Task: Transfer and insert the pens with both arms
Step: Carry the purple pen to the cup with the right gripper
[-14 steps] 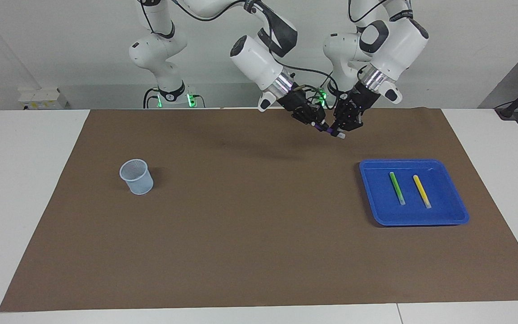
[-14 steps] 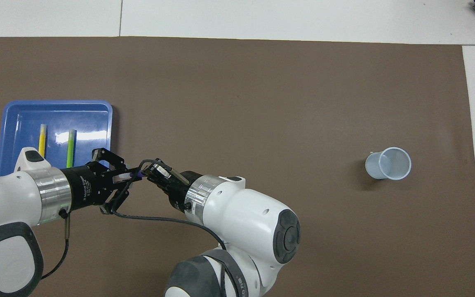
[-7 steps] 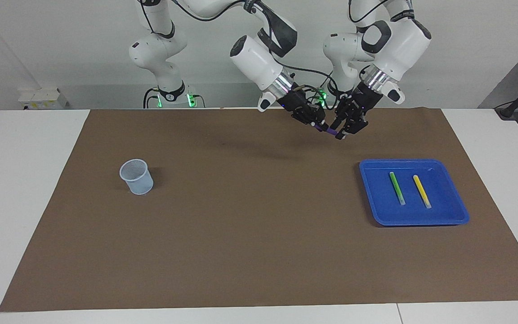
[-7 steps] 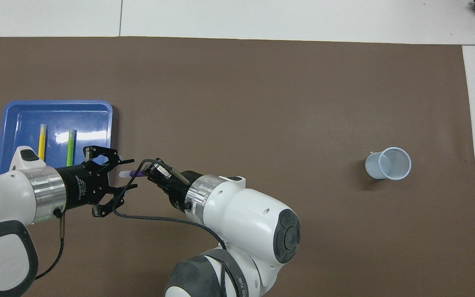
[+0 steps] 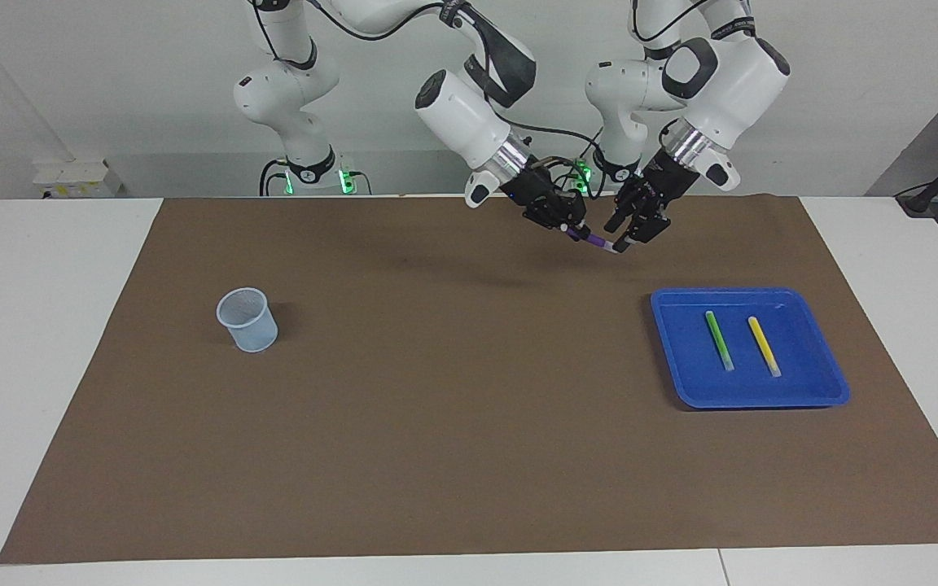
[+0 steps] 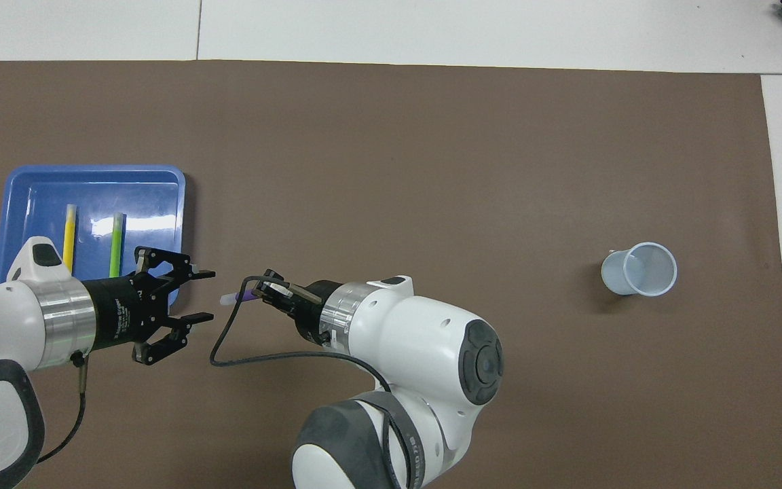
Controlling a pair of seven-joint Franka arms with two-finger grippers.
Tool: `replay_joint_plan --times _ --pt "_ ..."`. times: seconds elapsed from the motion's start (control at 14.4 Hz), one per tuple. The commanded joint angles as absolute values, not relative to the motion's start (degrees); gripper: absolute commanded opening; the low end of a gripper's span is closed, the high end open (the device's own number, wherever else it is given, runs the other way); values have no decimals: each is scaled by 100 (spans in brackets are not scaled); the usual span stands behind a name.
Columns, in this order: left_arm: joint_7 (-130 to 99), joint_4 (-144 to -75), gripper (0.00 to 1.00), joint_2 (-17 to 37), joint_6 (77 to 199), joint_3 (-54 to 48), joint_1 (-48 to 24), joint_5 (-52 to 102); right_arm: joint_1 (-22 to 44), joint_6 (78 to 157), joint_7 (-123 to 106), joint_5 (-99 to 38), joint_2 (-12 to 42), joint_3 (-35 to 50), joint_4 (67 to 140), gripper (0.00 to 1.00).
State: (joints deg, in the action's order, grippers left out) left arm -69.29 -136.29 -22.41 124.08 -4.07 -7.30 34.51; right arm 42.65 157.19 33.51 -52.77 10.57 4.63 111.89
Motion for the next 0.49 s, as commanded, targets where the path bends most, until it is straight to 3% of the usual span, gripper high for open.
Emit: replay_joint_plan --times 0.0,0.42 --pt "-5648 -13729 54 -2452 11946 -431 -406 3228 4026 15400 2490 -5256 677 475 11785 0" --pt "-2386 -13658 52 -2479 11312 -422 219 2216 2981 13740 1373 -3746 650 483 11593 0"
